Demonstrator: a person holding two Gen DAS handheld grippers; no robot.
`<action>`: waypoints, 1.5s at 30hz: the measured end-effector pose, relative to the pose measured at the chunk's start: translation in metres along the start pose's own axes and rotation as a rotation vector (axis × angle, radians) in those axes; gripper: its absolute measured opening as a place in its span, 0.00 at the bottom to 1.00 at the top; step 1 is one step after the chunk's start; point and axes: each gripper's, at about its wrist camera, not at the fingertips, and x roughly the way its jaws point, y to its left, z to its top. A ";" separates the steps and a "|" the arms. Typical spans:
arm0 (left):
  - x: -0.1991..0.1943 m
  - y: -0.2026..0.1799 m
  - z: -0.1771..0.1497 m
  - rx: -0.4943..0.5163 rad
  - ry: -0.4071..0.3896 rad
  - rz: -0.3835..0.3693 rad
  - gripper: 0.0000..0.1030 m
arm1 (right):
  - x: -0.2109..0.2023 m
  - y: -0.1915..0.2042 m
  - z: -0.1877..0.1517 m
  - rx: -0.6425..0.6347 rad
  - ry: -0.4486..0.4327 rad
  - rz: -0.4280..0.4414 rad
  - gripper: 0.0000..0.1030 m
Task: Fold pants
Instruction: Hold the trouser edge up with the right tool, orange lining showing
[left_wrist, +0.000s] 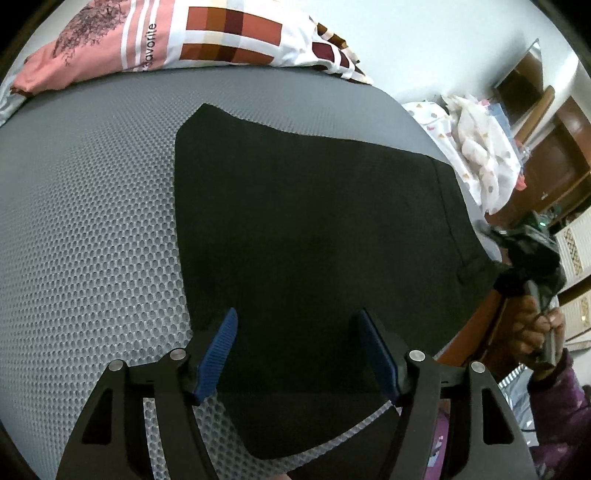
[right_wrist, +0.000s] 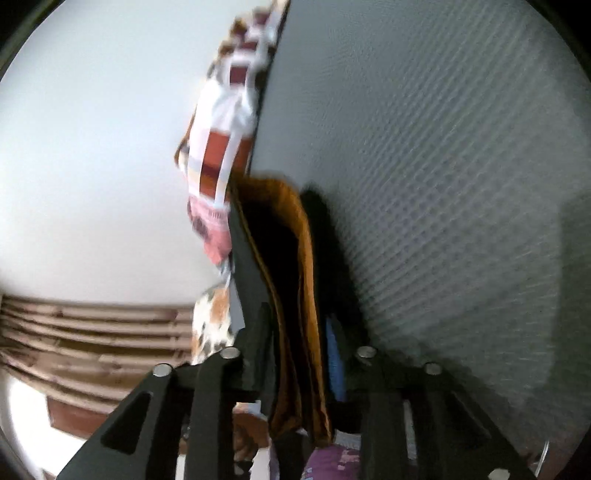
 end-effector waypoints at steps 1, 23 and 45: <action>0.000 0.000 0.000 -0.002 -0.001 -0.006 0.69 | -0.010 0.005 -0.001 -0.008 -0.013 0.024 0.28; 0.008 0.005 0.004 -0.046 -0.032 -0.070 0.80 | -0.013 0.006 -0.054 0.057 0.103 0.099 0.44; 0.020 -0.011 0.006 0.062 -0.015 -0.019 0.86 | -0.002 -0.022 -0.062 0.103 0.074 0.038 0.12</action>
